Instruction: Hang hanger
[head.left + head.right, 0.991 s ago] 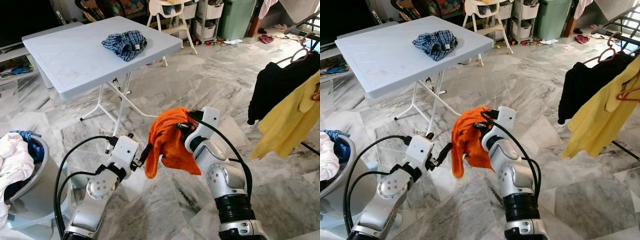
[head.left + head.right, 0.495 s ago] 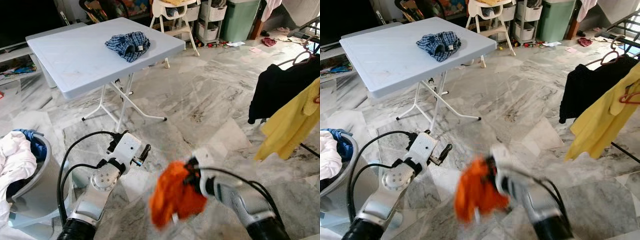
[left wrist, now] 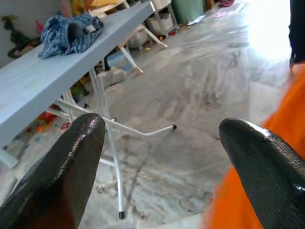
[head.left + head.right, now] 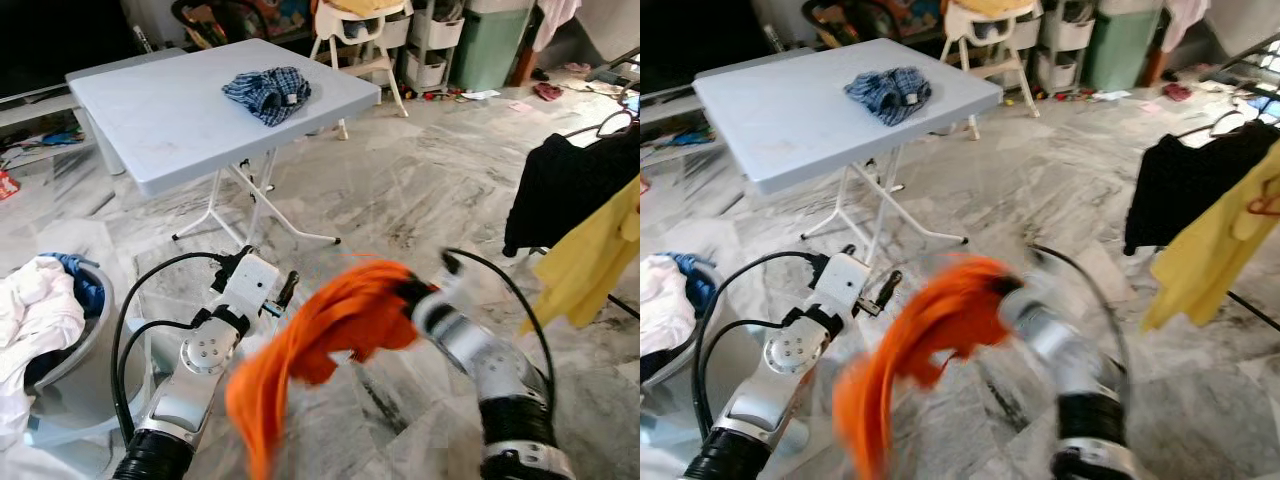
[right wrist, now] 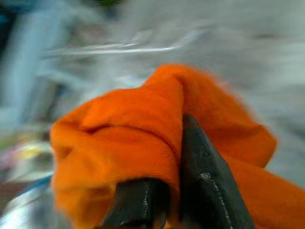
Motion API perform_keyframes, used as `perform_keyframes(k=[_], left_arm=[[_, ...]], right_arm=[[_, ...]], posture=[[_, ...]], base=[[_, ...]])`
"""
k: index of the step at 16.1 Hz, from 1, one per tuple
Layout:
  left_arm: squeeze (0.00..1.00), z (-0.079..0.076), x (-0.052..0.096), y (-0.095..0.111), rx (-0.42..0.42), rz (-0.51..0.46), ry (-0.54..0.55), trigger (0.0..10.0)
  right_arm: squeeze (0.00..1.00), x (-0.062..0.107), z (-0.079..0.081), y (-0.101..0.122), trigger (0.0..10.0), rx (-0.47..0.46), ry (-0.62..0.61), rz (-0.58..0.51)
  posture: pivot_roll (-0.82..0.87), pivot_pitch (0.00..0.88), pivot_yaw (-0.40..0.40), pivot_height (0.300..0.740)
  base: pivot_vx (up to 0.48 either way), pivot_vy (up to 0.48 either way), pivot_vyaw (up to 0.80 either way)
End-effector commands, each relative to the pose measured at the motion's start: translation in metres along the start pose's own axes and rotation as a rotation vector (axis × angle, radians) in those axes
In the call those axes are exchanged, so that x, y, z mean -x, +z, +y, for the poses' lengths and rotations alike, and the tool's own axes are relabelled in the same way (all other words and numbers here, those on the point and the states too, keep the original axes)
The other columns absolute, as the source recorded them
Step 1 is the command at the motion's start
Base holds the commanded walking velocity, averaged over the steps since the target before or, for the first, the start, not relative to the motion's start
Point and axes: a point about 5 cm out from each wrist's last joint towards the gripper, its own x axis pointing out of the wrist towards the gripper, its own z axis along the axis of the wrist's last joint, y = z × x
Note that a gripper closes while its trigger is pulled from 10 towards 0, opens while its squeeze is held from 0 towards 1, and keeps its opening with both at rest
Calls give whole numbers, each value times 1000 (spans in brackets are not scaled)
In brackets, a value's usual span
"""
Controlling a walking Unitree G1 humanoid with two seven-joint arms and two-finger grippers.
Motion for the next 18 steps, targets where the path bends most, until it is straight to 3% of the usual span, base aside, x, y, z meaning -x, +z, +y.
perform_keyframes(k=[1, 2, 4, 5, 7, 8, 9, 10, 11, 12, 15, 18], left_arm=[[1000, -1, 0, 2, -6, -11, 10, 10000], [1000, -3, 1, 2, -5, -14, 12, 10000], [1000, -6, 1, 2, -1, -15, 8, 10000], [1000, -8, 1, 2, 2, -17, 2, 10000], [1000, -10, 2, 2, 6, -17, -3, 10000], [1000, -11, 2, 1, 8, -13, -5, 10000], [1000, -12, 3, 0, 9, -12, -6, 10000], [1000, -13, 3, 0, 8, -12, -7, 10000], [1000, -12, 5, -1, 4, -10, -1, 10000], [1000, -12, 6, -1, 3, -12, 7, 10000], [1000, -7, 13, -3, 44, -23, 55, 10000], [1000, -8, 18, -12, 77, 14, 78, 10000]], right_arm=[[0, 0, -5, 2, 0, 94, -65, -25], [0, 2, -9, 0, 0, 368, -90, 0], [0, 4, -17, -16, 0, 646, -87, 117], [0, 6, -24, -37, 0, 735, -35, 255], [0, 9, -24, -56, 0, 746, 54, 352], [0, 14, -13, -70, 0, 702, 176, 417], [0, 15, -6, -72, 0, 670, 220, 427], [0, 14, 7, -68, 0, 562, 257, 394], [0, 8, 31, -48, 0, 334, 310, 273], [0, 3, 39, -32, 0, 259, 301, 183], [0, -4, 46, 14, 0, 130, 230, -38], [0, -3, 59, 29, 0, 69, 254, -79]], posture=[[-60, 0, 37, 740], [-60, 0, 34, 740], [-60, 0, 33, 740], [-61, 0, 30, 740], [-62, 0, 30, 740], [-64, 0, 32, 740], [-63, 0, 32, 740], [-63, 0, 33, 740], [-62, 0, 33, 740], [-60, 0, 33, 740], [-58, 0, 32, 740], [-57, 0, 30, 740]], base=[[0, 0, 0], [0, 0, 0], [0, 0, 0], [0, 0, 0], [0, 0, 0], [0, 0, 0], [0, 0, 0], [0, 0, 0], [0, 0, 0], [0, 0, 0], [0, 0, 0], [0, 0, 0]])
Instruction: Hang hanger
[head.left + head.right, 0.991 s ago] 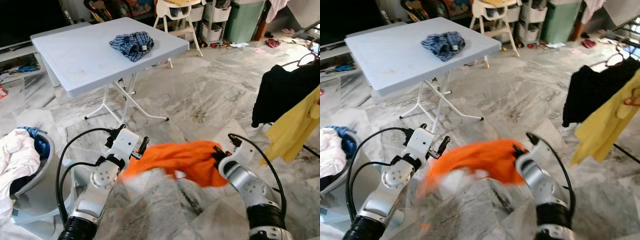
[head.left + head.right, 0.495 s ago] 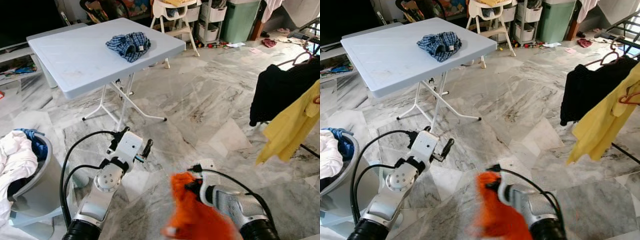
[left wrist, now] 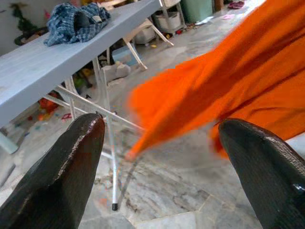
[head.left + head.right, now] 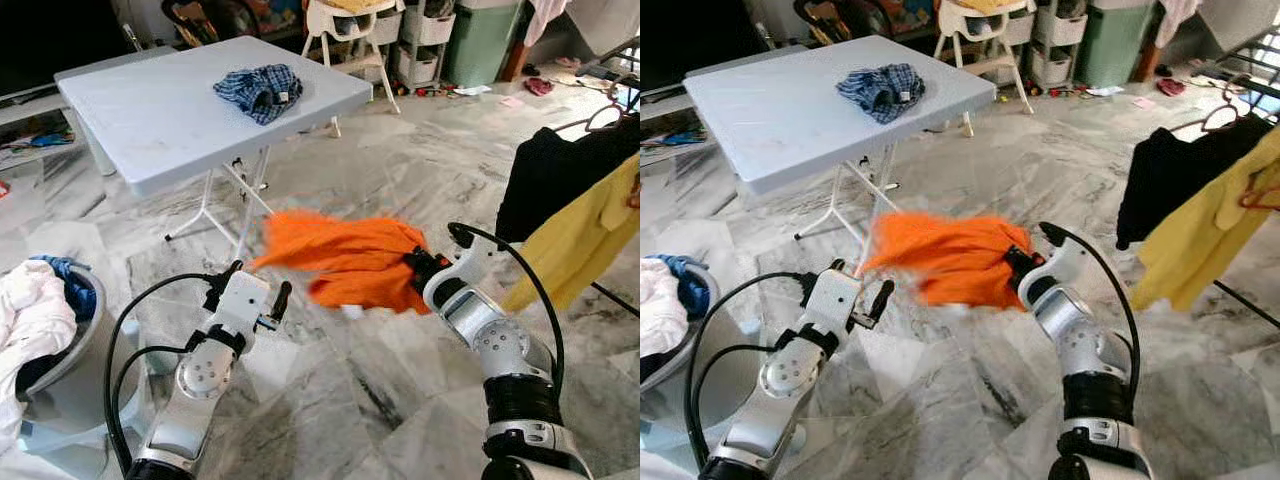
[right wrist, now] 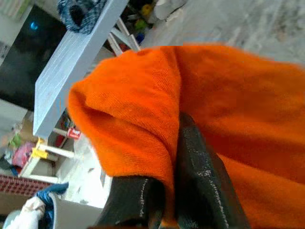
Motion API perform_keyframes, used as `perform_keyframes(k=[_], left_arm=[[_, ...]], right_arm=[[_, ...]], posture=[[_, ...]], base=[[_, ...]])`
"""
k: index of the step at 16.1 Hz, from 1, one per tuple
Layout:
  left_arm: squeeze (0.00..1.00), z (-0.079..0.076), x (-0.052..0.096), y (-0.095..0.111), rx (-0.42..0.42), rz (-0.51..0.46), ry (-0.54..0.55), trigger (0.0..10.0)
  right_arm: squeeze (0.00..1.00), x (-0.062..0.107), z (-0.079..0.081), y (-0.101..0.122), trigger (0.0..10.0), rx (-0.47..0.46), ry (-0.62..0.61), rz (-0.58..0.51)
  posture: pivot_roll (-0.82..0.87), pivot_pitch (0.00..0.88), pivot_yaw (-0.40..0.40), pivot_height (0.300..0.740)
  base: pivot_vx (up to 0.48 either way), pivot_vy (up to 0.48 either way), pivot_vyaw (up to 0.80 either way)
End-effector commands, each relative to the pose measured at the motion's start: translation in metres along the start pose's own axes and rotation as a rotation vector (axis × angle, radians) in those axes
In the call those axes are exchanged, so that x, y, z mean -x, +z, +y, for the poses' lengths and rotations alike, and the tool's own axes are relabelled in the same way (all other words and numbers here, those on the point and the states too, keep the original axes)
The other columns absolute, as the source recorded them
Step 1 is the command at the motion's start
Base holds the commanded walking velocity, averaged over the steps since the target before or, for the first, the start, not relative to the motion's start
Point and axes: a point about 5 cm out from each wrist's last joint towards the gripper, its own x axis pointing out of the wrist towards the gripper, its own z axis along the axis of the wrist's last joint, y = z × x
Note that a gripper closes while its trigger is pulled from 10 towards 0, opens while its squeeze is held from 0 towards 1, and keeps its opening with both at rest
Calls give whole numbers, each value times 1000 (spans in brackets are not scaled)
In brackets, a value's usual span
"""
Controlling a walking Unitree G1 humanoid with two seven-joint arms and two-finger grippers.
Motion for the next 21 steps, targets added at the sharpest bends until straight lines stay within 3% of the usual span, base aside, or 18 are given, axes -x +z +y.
perform_keyframes(k=[1, 2, 3, 4, 5, 7, 9, 12, 17, 21], left_arm=[[1000, 0, 2, -2, 19, 8, 5, 10000], [1000, -2, 2, -3, 26, 13, -5, 10000], [988, -15, 1, -10, 81, 42, -74, 10000], [663, -21, 0, -12, 132, 50, -105, 10000], [16, -29, 0, -15, 209, 69, -145, 10000], [0, -40, 1, -27, 369, 133, -166, 10000], [0, -42, 2, -30, 452, 150, -144, 10000], [0, -38, 0, -28, 350, 102, -148, 10000], [0, -19, -11, -39, 46, 126, -103, 10000], [0, -38, -15, -40, -45, 89, -189, 10000]], right_arm=[[0, -5, 22, 7, 0, -20, 61, -9], [0, -6, 29, 8, 0, -27, 79, -15], [0, -8, 44, 9, 0, -48, 122, -14], [0, -9, 52, 9, 0, -59, 140, -16], [0, -10, 60, 10, 0, -62, 162, -14], [0, -8, 78, 15, 0, -31, 217, -25], [0, -4, 85, 21, 0, -26, 240, -38], [0, 3, 97, 26, 0, -5, 280, -37], [0, 16, 127, 22, 0, 82, 404, 38], [0, 22, 138, 34, 0, 114, 437, 28]], posture=[[-58, 0, 31, 740], [-58, 0, 31, 740], [-62, 0, 31, 740], [-63, 0, 30, 740], [-68, 0, 31, 740], [-79, 0, 32, 740], [-87, 0, 33, 740], [-96, 0, 35, 740], [-114, 0, 37, 740], [-146, 0, 42, 740]], base=[[0, 0, 0], [0, 0, 0], [0, 0, 0], [0, 0, 0], [0, 0, 0], [0, 0, 0], [0, 0, 0], [0, 0, 0], [0, 0, 0], [0, 0, 0]])
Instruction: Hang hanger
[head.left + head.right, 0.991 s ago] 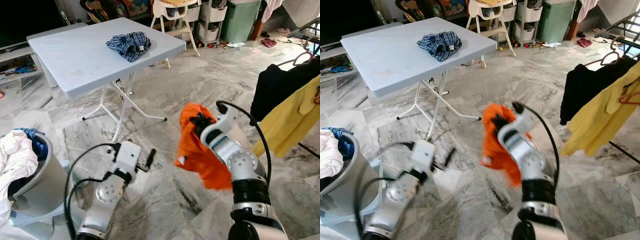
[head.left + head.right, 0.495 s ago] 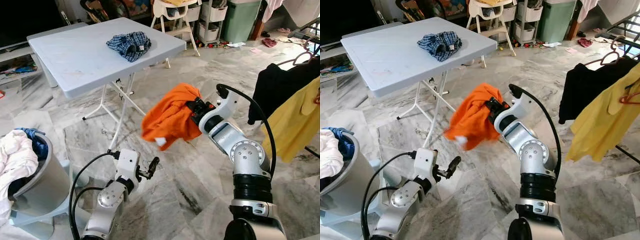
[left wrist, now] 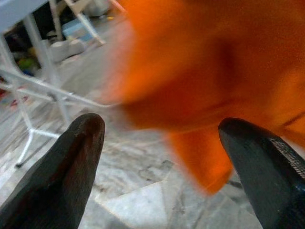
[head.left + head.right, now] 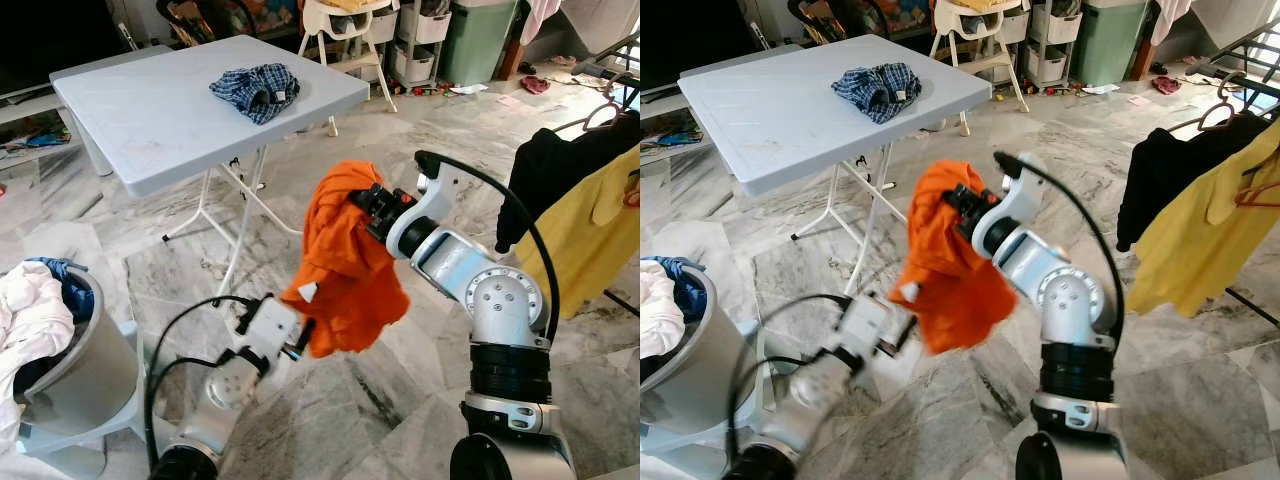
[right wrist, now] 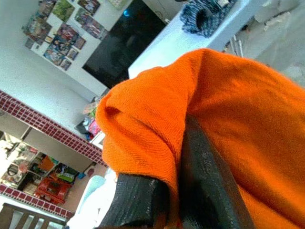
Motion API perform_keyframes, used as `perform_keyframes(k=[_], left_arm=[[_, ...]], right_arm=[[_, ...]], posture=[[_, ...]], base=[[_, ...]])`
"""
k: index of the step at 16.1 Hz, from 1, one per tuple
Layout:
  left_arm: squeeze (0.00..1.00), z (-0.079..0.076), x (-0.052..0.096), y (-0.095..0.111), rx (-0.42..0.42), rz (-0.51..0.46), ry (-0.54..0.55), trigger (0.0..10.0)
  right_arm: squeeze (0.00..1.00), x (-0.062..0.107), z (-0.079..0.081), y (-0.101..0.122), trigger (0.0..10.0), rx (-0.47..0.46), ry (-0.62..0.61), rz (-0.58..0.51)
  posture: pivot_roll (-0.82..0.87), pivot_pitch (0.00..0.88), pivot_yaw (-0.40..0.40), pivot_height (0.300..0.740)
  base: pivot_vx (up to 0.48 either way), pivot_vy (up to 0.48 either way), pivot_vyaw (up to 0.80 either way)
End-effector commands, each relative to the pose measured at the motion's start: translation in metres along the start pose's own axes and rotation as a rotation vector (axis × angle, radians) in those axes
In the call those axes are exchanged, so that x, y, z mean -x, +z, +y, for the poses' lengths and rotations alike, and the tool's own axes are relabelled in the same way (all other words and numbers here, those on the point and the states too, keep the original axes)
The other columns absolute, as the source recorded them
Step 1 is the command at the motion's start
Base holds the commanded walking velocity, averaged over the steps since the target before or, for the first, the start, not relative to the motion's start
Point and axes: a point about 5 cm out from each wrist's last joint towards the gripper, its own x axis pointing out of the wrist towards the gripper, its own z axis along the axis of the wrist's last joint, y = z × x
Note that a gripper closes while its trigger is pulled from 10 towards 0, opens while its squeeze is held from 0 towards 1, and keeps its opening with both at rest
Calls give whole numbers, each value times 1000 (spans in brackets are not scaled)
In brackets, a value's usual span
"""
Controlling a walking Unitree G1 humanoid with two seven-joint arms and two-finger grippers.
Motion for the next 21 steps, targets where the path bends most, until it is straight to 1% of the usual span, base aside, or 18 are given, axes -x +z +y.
perform_keyframes(k=[1, 2, 4, 5, 6, 7, 9, 10, 12, 15, 17, 18, 19, 21], left_arm=[[0, 0, -3, 3, -17, -24, -4, 10000], [0, -1, -4, 2, -20, -22, -2, 10000], [0, 1, -4, -2, -11, -3, 15, 10000], [0, 3, -4, -3, 1, 3, 31, 10000], [0, 11, -6, -4, 11, 14, 78, 10000], [0, 14, -7, -3, 8, 14, 97, 10000], [0, 23, -9, 0, -33, 1, 160, 10000], [0, 23, -10, 0, -33, 0, 158, 10000], [0, 14, -14, 7, -39, -43, 113, 10000], [0, 5, -17, 15, 27, -100, 80, 10000], [0, -2, -20, 24, 81, -167, 50, 9961], [0, -4, -21, 24, 99, -171, 35, 0], [0, -5, -22, 24, 127, -172, 23, 0], [0, -3, -23, 25, 133, -173, 28, 0]], right_arm=[[0, 0, 19, 11, 0, 34, 61, -22], [0, 2, 22, 11, 0, 34, 73, -15], [0, 3, 25, 11, 0, 37, 90, -3], [0, 4, 28, 11, 0, 38, 99, 2], [0, 5, 30, 11, 0, 39, 114, 8], [0, 5, 31, 12, 0, 43, 116, 10], [0, 6, 32, 12, 0, 47, 122, 18], [0, 7, 33, 12, 0, 51, 127, 26], [0, 9, 36, 14, 0, 62, 134, 28], [0, 11, 38, 16, 0, 68, 141, 26], [0, 14, 37, 15, 0, 72, 136, 32], [0, 14, 37, 15, 0, 71, 140, 37], [0, 15, 39, 14, 0, 69, 149, 46], [0, 15, 40, 13, 0, 70, 162, 56]], posture=[[-151, 0, 44, 740], [-155, 0, 47, 740], [-161, 0, 50, 740], [-164, 0, 51, 740], [-171, 0, 54, 740], [-172, 0, 54, 740], [-177, 0, 55, 740], [-181, 0, 57, 740], [-194, 0, 58, 740], [-209, 0, 62, 740], [-216, 0, 63, 740], [-217, 0, 63, 740], [-215, 0, 63, 740], [-211, 0, 61, 740]], base=[[0, 0, 0], [0, 0, 0], [0, 0, 0], [0, 0, 0], [0, 0, 0], [0, 0, 0], [0, 0, 0], [0, 0, 0], [0, 0, 0], [0, 0, 0], [0, 0, 0], [0, 0, 0], [0, 0, 0], [0, 0, 0]])
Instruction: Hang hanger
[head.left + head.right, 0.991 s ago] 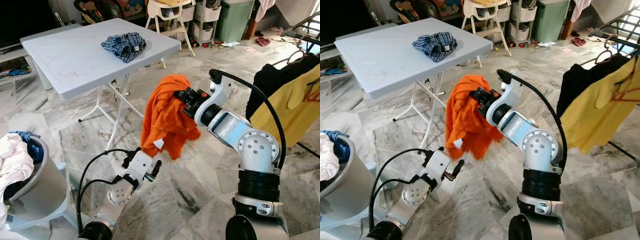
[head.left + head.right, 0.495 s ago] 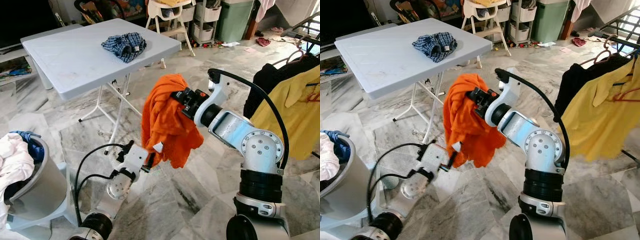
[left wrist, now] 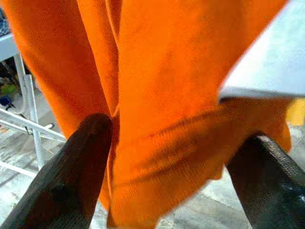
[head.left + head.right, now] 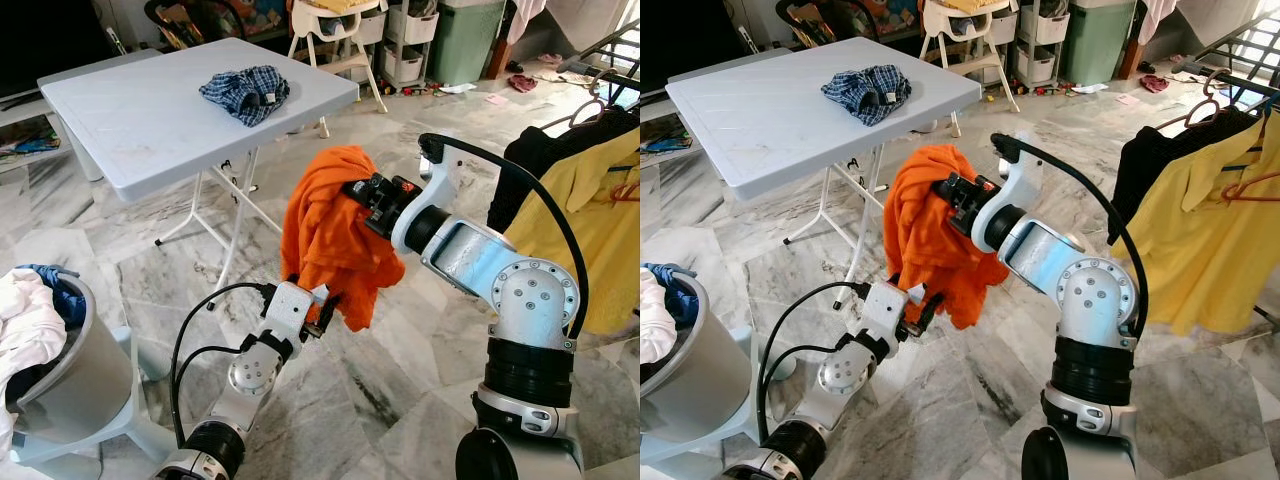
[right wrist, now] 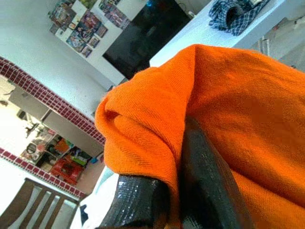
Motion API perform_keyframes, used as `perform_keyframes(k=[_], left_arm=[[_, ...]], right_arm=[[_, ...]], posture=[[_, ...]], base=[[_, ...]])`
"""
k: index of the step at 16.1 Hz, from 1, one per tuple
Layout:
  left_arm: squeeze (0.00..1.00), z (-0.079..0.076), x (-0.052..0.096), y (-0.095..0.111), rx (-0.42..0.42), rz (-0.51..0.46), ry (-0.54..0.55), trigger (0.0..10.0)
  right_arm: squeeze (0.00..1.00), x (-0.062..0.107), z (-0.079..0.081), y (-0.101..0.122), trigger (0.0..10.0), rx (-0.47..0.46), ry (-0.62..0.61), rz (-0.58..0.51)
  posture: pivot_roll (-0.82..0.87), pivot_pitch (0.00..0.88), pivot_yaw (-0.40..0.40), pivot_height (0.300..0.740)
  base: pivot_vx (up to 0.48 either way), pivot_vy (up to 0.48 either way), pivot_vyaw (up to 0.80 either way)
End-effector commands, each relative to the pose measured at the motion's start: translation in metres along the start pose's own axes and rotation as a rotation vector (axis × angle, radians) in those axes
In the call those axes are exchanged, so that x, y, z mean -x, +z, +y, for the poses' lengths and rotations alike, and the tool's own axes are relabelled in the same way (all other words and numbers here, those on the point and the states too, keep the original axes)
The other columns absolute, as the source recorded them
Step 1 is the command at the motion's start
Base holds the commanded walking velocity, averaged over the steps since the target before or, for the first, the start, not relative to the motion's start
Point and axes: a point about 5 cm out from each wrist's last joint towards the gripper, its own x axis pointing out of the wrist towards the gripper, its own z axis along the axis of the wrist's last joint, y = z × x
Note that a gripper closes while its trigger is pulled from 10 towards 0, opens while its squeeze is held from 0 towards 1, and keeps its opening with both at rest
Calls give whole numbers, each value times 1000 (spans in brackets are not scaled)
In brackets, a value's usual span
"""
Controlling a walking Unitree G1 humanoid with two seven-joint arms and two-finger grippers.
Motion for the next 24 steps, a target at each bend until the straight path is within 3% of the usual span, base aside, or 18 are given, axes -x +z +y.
perform_keyframes(k=[1, 4, 5, 6, 8, 10, 11, 12, 13, 14, 15, 18, 24], left_arm=[[0, 5, -1, 1, 5, 1, 14, 0], [0, 19, 1, -6, -13, 48, 87, 0], [0, 24, 3, -9, -39, 65, 113, 1725], [0, 28, 5, -10, -50, 74, 134, 10000], [0, 25, 8, -9, -12, 42, 102, 10000], [1000, 22, 15, -16, -10, 53, 99, 10000], [1000, 20, 17, -21, -11, 77, 101, 10000], [655, 17, 18, -25, -9, 98, 100, 10000], [0, 16, 17, -24, -4, 99, 95, 10000], [0, 14, 14, -22, 10, 92, 79, 10000], [0, 13, 10, -18, 32, 76, 67, 0], [0, 13, 0, -7, 45, 42, 62, 0], [0, 13, 0, -7, 52, 44, 47, 0]], right_arm=[[0, 1, 15, 6, 0, 37, 60, -14], [0, 2, 18, 7, 0, 41, 81, -4], [0, 3, 18, 9, 0, 44, 88, -5], [0, 4, 17, 10, 0, 47, 86, -6], [0, 5, 12, 12, 0, 47, 68, -8], [0, 5, 12, 12, 0, 42, 72, -9], [0, 5, 14, 12, 0, 41, 80, -6], [0, 4, 16, 12, 0, 39, 92, -1], [0, 3, 17, 12, 0, 40, 97, 3], [0, 3, 17, 11, 0, 40, 99, 7], [0, 4, 17, 11, 0, 41, 99, 12], [0, 5, 19, 9, 0, 41, 106, 19], [0, 8, 17, 9, 0, 39, 98, 16]], posture=[[-211, 0, 61, 740], [-213, 0, 60, 740], [-216, 0, 60, 740], [-215, 0, 61, 740], [-207, 0, 61, 740], [-201, 0, 57, 740], [-201, 0, 53, 740], [-201, 0, 52, 740], [-204, 0, 49, 740], [-207, 0, 46, 740], [-212, 0, 45, 740], [-228, 0, 50, 740], [-234, 0, 60, 740]], base=[[0, 0, 0], [0, 0, 0], [0, 0, 0], [0, 0, 0], [0, 0, 0], [0, 0, 0], [0, 0, 0], [0, 0, 0], [0, 0, 0], [0, 0, 0], [0, 0, 0], [0, 0, 0], [0, 0, 0]])
